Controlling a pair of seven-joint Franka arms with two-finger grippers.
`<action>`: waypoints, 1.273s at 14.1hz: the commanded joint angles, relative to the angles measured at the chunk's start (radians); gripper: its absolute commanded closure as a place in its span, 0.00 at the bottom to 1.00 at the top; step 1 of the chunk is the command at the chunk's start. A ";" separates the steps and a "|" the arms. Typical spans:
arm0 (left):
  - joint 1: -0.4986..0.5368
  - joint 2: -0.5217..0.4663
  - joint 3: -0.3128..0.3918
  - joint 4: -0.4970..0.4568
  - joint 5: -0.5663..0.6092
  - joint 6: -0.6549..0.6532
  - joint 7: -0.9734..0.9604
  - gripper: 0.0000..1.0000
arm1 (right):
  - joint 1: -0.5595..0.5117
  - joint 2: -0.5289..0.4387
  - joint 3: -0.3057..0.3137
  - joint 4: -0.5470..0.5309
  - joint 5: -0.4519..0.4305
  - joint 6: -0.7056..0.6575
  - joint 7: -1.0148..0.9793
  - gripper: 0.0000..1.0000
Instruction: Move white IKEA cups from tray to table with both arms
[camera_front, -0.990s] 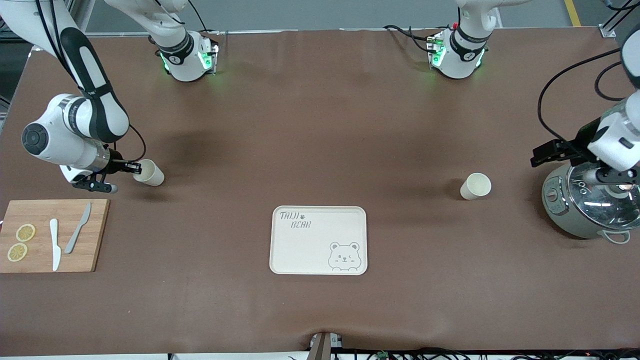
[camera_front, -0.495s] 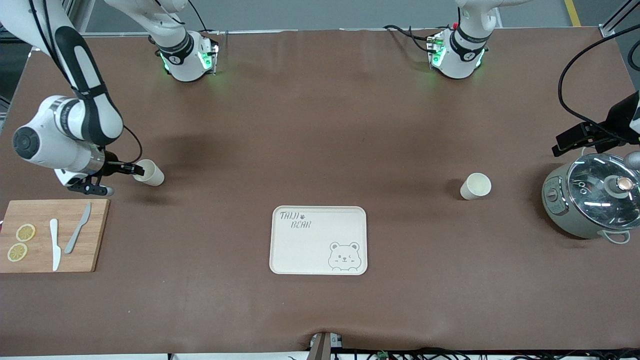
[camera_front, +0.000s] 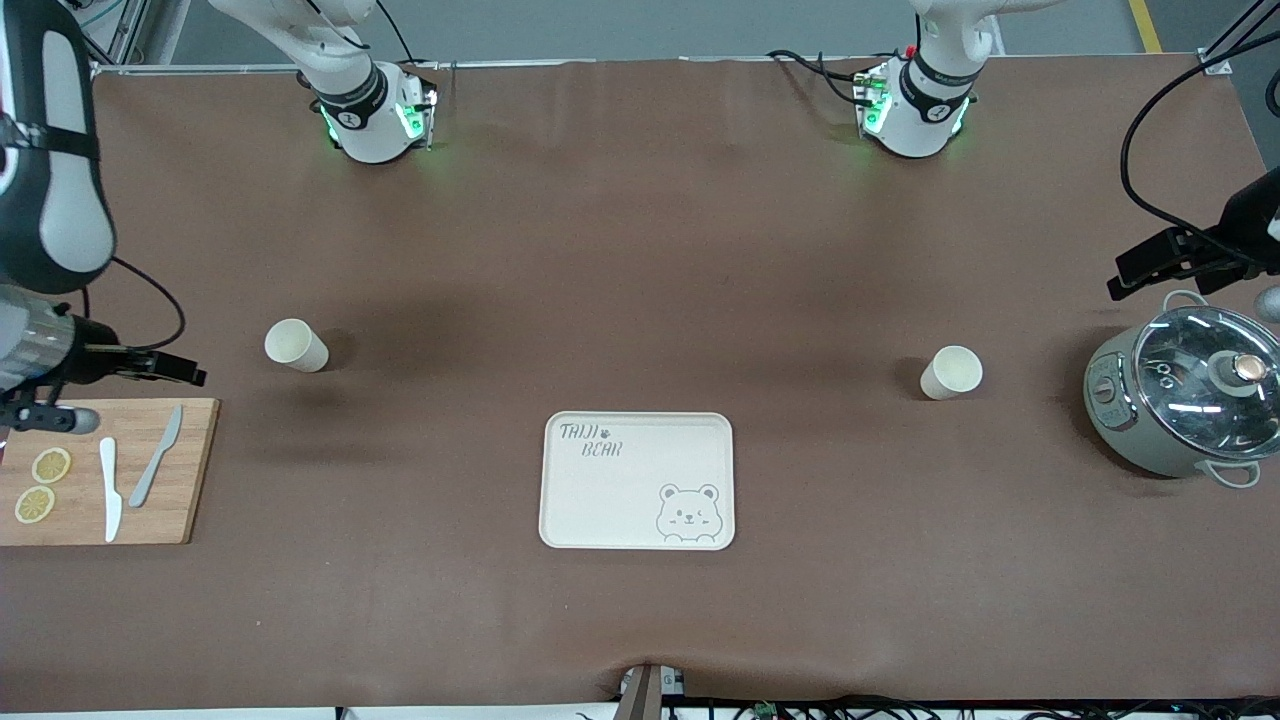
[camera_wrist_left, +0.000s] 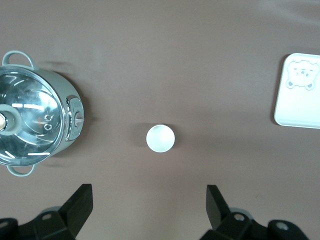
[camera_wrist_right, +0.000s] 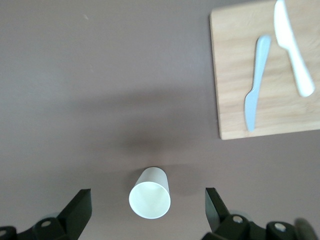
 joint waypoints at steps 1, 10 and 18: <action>-0.083 -0.034 0.036 -0.009 0.041 -0.023 0.000 0.00 | -0.009 0.068 0.008 0.238 -0.007 -0.137 -0.009 0.00; -0.180 -0.131 0.125 -0.113 0.076 -0.014 0.000 0.00 | 0.034 -0.055 0.016 0.333 -0.030 -0.386 0.001 0.00; -0.166 -0.131 0.125 -0.122 0.064 0.009 0.000 0.00 | 0.078 -0.289 0.025 0.127 -0.034 -0.374 0.001 0.00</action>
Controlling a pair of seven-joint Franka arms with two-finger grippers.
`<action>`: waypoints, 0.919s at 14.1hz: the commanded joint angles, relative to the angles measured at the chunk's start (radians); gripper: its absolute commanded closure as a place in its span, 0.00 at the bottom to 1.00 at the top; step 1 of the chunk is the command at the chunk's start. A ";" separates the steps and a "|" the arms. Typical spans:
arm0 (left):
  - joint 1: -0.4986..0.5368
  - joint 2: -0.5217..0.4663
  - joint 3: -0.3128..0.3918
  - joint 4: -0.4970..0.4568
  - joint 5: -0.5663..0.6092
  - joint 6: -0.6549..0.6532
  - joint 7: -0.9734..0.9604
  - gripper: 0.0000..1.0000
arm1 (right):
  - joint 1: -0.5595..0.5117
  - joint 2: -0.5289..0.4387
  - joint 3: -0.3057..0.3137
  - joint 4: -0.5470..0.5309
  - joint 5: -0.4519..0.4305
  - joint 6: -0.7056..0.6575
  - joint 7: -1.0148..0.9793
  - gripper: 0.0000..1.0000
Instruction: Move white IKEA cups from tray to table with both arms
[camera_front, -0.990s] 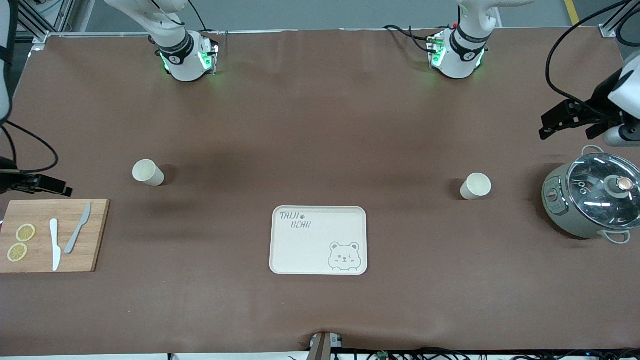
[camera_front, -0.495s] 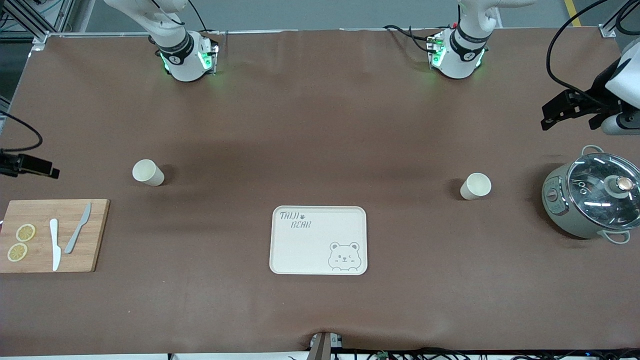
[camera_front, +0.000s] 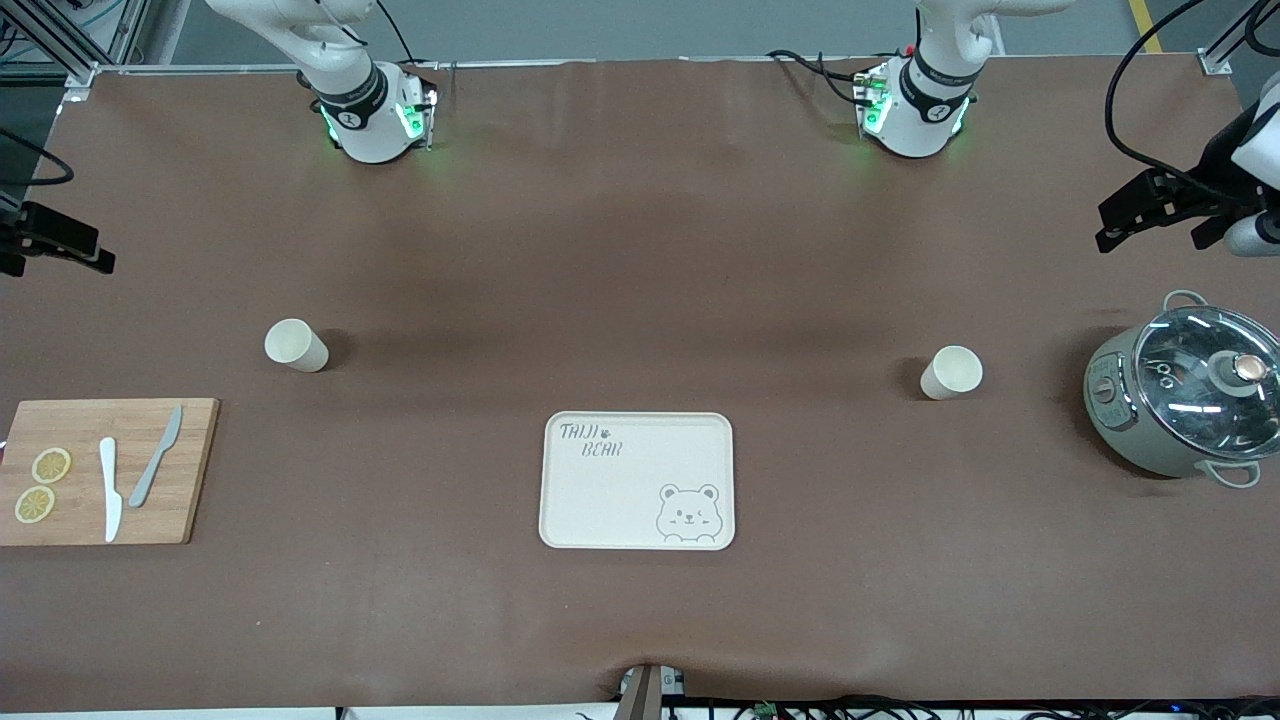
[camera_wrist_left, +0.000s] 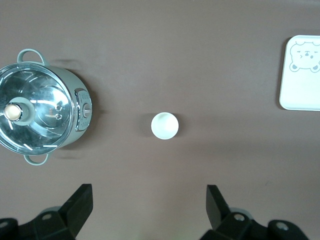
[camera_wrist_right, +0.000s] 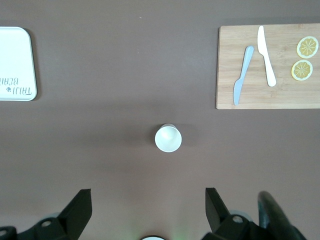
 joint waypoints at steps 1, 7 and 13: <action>-0.005 -0.022 0.002 -0.032 0.009 0.025 0.001 0.00 | 0.011 -0.111 0.002 -0.147 0.005 0.060 0.004 0.00; -0.007 -0.025 -0.004 -0.054 0.009 0.044 -0.017 0.00 | 0.043 -0.108 0.001 -0.138 -0.082 0.069 0.004 0.00; -0.005 0.015 0.005 0.008 0.023 0.035 -0.003 0.00 | 0.034 -0.108 -0.005 -0.142 -0.116 0.051 0.005 0.00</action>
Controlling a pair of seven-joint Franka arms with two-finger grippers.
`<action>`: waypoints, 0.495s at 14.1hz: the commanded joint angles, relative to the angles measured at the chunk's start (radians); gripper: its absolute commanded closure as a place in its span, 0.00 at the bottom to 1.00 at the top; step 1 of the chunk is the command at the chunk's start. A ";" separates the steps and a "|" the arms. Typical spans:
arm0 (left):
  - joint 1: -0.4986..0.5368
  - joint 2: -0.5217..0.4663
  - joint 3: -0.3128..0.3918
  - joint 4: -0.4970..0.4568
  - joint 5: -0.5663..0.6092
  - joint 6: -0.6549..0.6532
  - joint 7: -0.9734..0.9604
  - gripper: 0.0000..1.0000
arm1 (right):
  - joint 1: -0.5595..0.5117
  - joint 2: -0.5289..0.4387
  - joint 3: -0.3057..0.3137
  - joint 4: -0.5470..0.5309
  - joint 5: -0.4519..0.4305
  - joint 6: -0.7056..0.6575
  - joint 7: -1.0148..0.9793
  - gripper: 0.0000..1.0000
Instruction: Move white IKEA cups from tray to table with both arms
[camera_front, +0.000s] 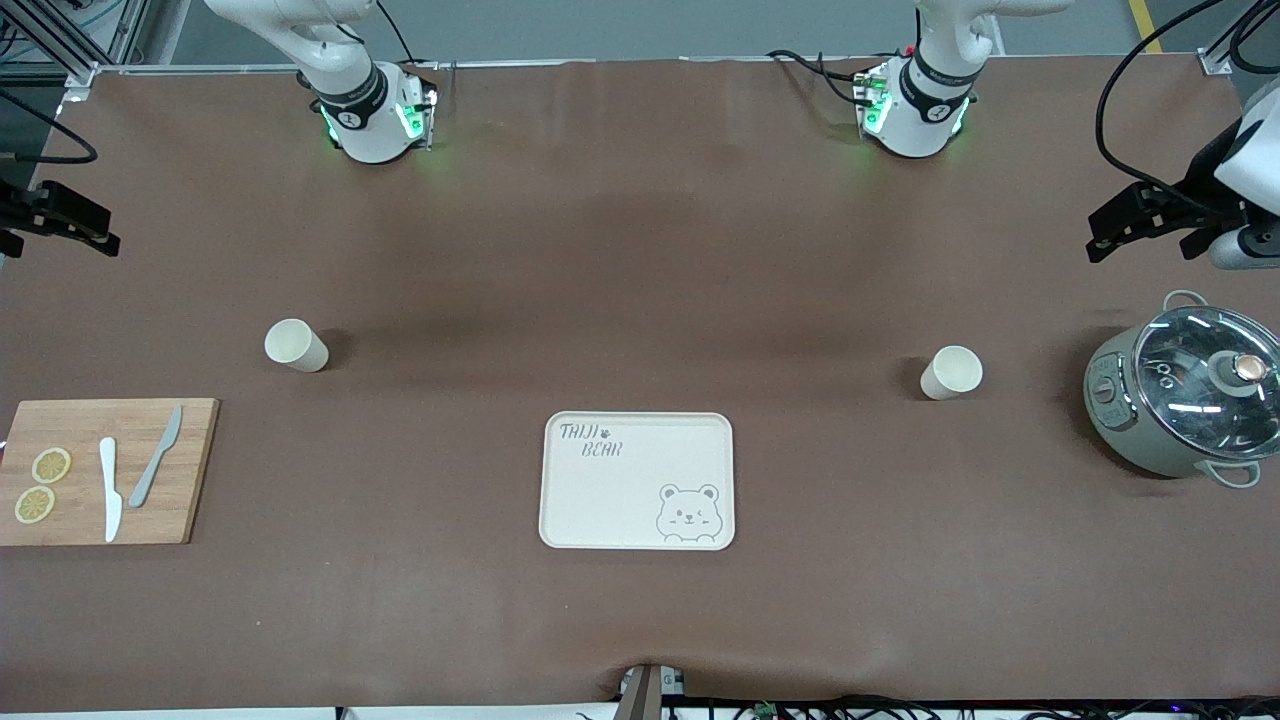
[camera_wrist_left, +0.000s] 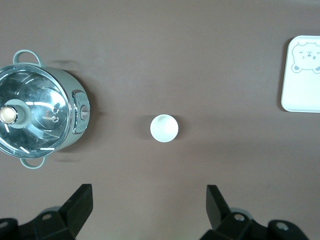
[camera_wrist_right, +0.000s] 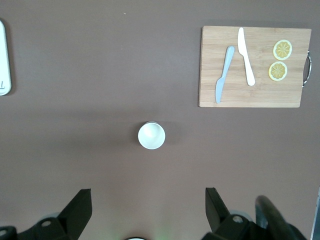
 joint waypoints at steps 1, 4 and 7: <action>-0.004 0.017 0.004 0.036 0.025 -0.004 -0.002 0.00 | 0.004 -0.025 -0.002 -0.027 -0.015 -0.003 0.005 0.00; -0.004 0.017 0.004 0.036 0.023 -0.007 -0.003 0.00 | 0.001 -0.025 -0.002 -0.028 -0.013 -0.022 0.005 0.00; -0.004 0.016 0.004 0.037 0.023 -0.015 -0.005 0.00 | -0.011 -0.022 -0.002 -0.030 -0.012 -0.031 0.005 0.00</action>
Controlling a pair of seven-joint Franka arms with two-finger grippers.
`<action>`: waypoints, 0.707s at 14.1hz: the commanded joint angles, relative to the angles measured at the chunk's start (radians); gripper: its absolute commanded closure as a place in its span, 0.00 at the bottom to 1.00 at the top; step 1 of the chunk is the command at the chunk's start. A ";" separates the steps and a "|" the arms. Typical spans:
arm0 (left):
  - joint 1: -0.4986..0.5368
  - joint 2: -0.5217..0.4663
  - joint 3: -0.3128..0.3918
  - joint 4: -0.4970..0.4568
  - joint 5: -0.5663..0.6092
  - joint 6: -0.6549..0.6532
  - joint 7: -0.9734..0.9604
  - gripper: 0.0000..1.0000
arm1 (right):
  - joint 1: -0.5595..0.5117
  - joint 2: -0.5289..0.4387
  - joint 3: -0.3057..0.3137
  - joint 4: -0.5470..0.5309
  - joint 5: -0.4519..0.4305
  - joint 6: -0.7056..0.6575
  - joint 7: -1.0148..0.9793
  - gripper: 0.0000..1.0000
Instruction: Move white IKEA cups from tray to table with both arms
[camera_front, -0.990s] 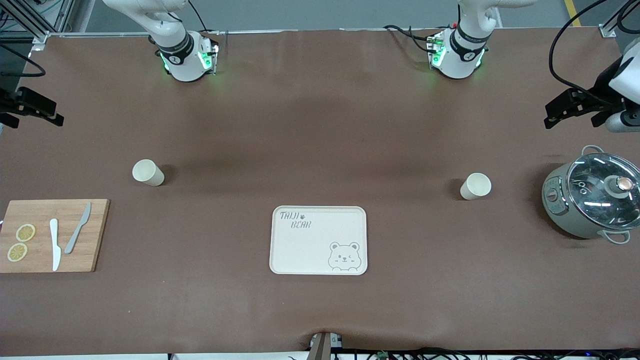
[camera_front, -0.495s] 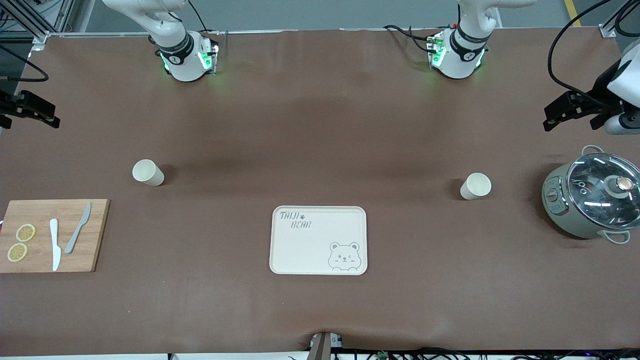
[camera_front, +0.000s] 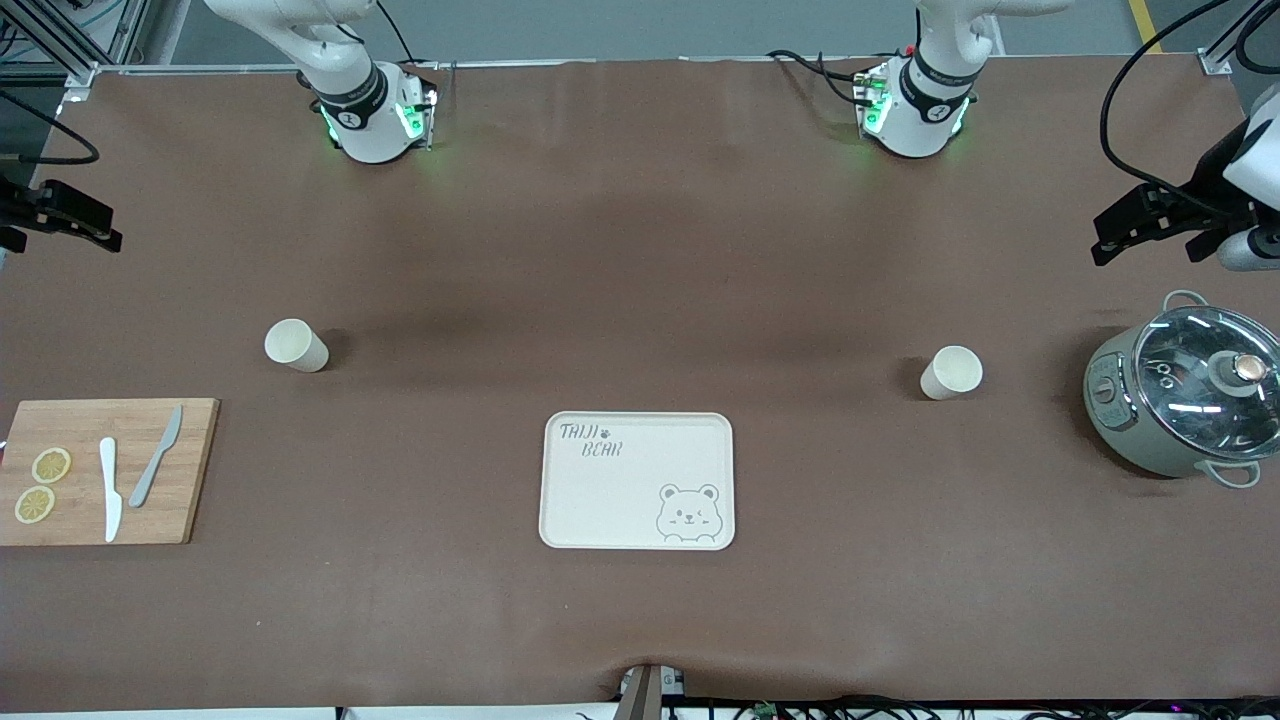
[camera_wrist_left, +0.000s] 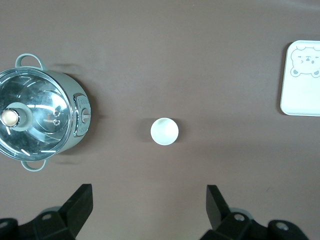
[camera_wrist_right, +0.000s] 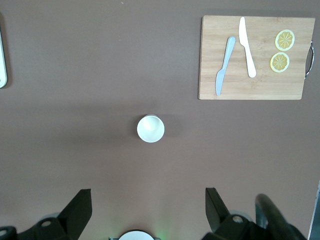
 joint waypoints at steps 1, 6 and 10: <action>-0.004 0.008 0.002 0.024 0.023 -0.015 -0.003 0.00 | -0.012 -0.020 0.001 -0.022 -0.012 -0.005 0.004 0.00; -0.004 0.008 0.002 0.024 0.023 -0.018 -0.003 0.00 | -0.012 -0.017 0.001 -0.022 -0.012 -0.005 0.004 0.00; -0.004 0.009 0.002 0.024 0.023 -0.018 -0.003 0.00 | -0.014 -0.015 0.001 -0.021 -0.012 -0.017 0.004 0.00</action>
